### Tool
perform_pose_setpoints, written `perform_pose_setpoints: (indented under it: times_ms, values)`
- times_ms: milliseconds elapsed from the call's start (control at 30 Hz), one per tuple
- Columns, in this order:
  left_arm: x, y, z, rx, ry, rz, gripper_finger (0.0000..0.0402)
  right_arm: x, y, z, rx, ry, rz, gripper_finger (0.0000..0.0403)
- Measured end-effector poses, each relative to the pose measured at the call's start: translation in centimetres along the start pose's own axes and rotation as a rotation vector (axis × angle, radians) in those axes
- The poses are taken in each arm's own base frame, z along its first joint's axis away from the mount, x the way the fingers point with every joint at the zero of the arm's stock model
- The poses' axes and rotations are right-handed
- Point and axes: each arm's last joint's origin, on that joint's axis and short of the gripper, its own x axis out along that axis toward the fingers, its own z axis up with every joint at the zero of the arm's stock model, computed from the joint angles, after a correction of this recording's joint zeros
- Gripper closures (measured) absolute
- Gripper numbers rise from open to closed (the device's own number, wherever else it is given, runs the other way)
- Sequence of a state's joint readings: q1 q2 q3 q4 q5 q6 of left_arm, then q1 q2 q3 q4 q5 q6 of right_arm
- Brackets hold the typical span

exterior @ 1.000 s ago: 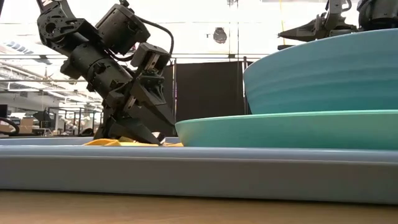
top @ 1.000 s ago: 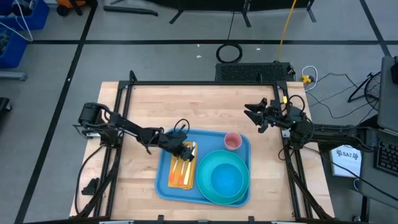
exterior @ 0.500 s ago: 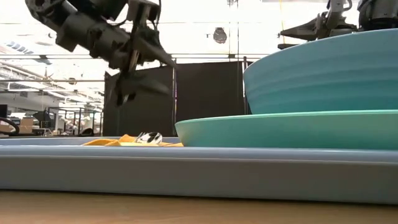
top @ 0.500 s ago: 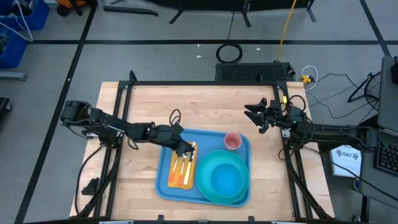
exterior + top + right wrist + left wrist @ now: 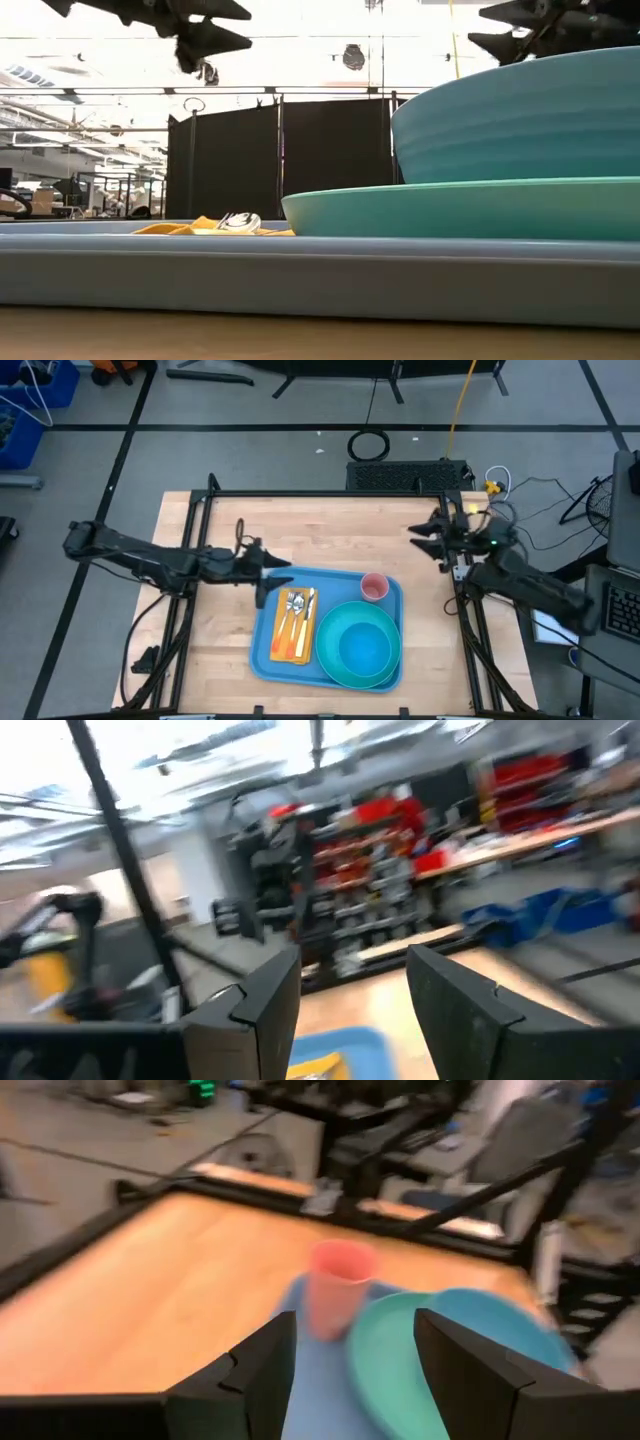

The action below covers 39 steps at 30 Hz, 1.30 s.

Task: Set up tray
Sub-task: Return to Home Position

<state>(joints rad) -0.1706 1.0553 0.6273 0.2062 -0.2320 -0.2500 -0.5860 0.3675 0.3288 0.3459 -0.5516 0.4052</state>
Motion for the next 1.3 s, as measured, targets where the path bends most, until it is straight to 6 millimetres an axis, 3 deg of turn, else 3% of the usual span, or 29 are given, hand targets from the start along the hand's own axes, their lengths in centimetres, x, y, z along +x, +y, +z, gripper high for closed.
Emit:
perform_pose_setpoints:
  times_ms: [167,300,733,900,1300]
  values:
    - [-2.4,0.5,0.0,0.032,-0.012,0.117,0.0192,-3.0,1.4,1.7,-0.114,-0.095,-0.191,0.0229]
    - [-4.1,1.2,-1.3,0.052,-0.047,0.168,0.0192,-4.9,2.2,1.5,-0.18,-0.131,-0.339,0.0229]
    - [-8.1,4.4,-7.5,-0.009,-0.237,0.243,0.0192,-5.1,1.6,0.6,-0.209,-0.041,-0.463,0.0229]
    - [-9.0,4.9,-8.2,0.02,-0.26,0.241,0.0192,-4.7,0.6,-1.2,-0.261,0.04,-0.424,0.0229]
    - [-10.4,5.7,-9.1,0.042,-0.208,0.324,0.0192,-3.9,-1.2,-4.0,-0.186,-0.082,-0.368,0.0229]
